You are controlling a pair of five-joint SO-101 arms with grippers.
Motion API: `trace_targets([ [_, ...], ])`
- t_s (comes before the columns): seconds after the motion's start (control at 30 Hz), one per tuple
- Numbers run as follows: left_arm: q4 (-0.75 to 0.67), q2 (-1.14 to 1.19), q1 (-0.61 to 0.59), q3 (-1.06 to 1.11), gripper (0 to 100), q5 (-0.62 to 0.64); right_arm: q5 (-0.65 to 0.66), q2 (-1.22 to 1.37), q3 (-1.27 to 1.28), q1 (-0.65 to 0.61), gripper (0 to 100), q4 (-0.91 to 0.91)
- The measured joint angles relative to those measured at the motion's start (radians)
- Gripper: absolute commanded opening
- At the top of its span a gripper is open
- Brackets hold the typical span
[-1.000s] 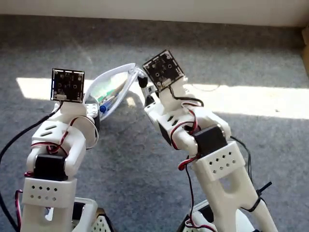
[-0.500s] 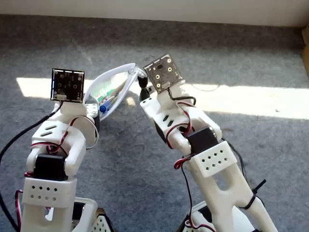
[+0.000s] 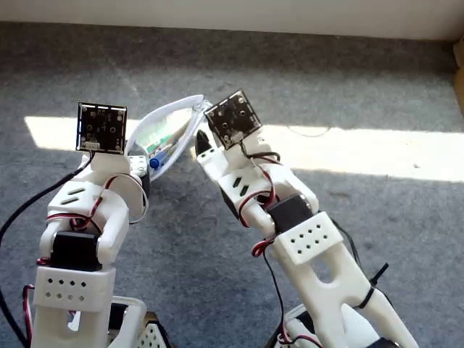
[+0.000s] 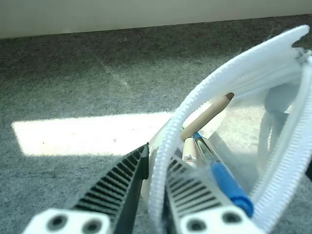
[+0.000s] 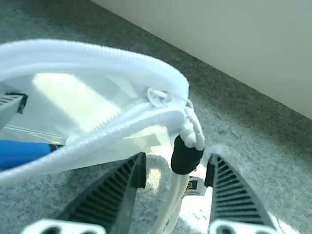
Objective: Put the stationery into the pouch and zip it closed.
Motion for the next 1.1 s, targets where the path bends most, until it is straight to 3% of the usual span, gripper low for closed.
trace_targets([
  [0.2,0.0,0.0,0.0,0.0,1,0.0,0.0,0.15,-0.057,0.008,19.3,-0.002],
  [1.0,0.0,0.0,0.0,0.0,1,0.002,0.0,0.161,-0.087,0.057,18.6,-0.095],
  [1.1,0.0,0.0,0.0,0.0,1,0.002,0.0,0.161,-0.087,0.057,13.3,-0.095],
])
